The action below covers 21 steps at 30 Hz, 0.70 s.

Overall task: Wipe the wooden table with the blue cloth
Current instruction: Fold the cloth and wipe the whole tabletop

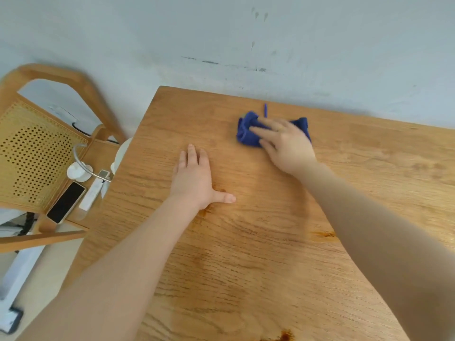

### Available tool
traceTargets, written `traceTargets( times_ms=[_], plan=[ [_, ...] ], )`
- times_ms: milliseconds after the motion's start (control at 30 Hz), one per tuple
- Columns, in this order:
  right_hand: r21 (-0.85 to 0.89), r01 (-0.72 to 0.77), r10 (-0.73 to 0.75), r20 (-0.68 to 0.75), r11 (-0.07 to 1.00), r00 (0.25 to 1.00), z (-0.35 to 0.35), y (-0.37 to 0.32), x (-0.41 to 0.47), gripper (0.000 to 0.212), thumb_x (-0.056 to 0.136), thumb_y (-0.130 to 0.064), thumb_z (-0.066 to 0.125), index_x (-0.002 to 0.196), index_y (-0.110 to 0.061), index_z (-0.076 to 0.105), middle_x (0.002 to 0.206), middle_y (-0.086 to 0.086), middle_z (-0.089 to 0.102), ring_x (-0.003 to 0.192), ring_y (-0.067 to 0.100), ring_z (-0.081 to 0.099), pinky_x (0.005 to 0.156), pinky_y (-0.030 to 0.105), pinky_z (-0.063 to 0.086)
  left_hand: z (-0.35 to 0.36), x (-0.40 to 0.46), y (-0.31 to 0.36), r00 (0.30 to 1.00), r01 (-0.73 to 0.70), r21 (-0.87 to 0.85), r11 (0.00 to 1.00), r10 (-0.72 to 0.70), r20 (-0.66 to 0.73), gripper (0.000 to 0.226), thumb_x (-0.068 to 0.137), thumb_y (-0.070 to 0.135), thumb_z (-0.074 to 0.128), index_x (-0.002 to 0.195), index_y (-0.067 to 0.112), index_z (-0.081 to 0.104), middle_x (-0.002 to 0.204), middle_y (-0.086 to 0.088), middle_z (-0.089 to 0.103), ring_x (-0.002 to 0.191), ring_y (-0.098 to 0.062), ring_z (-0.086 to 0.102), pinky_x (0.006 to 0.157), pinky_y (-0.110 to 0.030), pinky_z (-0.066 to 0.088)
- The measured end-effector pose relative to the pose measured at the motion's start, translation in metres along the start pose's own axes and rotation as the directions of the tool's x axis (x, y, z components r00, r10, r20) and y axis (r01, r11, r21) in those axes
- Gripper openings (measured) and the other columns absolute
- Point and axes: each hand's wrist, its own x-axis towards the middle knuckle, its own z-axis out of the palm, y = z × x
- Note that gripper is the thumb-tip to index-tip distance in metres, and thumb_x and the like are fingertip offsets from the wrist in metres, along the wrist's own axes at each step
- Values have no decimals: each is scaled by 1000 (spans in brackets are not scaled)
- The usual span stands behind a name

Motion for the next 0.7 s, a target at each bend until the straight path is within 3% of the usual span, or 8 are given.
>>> traceTargets(
  times_ms=[100, 200, 333, 533, 600, 700],
  plan=[
    [-72, -232, 229, -54, 970, 972, -5, 24, 35, 36, 96, -26, 40, 128, -21, 54, 140, 8, 46, 122, 35, 43, 101, 40, 32, 0, 3, 4, 998, 19, 32, 999, -21, 61, 137, 56, 69, 71, 147, 6, -11, 155, -17, -17, 144, -32, -9, 118, -43, 7],
    [-71, -311, 310, -16, 948, 951, -11, 22, 38, 35, 98, -21, 40, 131, -22, 51, 145, 6, 41, 127, 32, 37, 104, 39, 27, -6, 5, 9, 995, 28, 40, 999, -31, 99, 138, 57, 66, 73, 146, 4, -12, 154, -18, -18, 143, -34, -9, 118, -44, 7],
    [-2, -186, 186, -77, 982, 980, -9, -8, -20, 32, 90, -19, 48, 119, -17, 63, 133, 12, 54, 122, 37, 48, 100, 46, 38, -8, 3, 12, 991, 41, 24, 999, -44, 126, 137, 59, 62, 74, 146, 2, -13, 153, -19, -20, 143, -35, -10, 117, -45, 6],
    [22, 72, -74, 101, 997, 992, -11, -22, -65, 38, 90, -25, 39, 116, -17, 65, 129, 10, 58, 116, 35, 54, 96, 45, 41, -3, -1, 9, 992, 22, 46, 999, -27, 127, 134, 64, 67, 67, 145, 2, -17, 152, -20, -23, 143, -36, -13, 117, -46, 5],
    [24, -27, 26, 52, 999, 998, -12, -5, -44, 33, 91, -17, 45, 117, -12, 64, 131, 14, 55, 117, 39, 51, 99, 44, 38, -2, 0, 6, 994, 4, 54, 999, -10, 112, 133, 65, 69, 65, 145, 3, -17, 152, -20, -22, 143, -36, -12, 117, -46, 6],
    [10, -360, 360, -60, 933, 931, -19, 23, -10, 34, 95, -9, 46, 127, -13, 56, 142, 12, 43, 124, 38, 40, 105, 38, 26, 0, 0, 4, 994, -12, 64, 998, 5, 108, 133, 64, 71, 64, 145, 4, -17, 152, -21, -22, 143, -36, -12, 117, -46, 5]
  ],
)
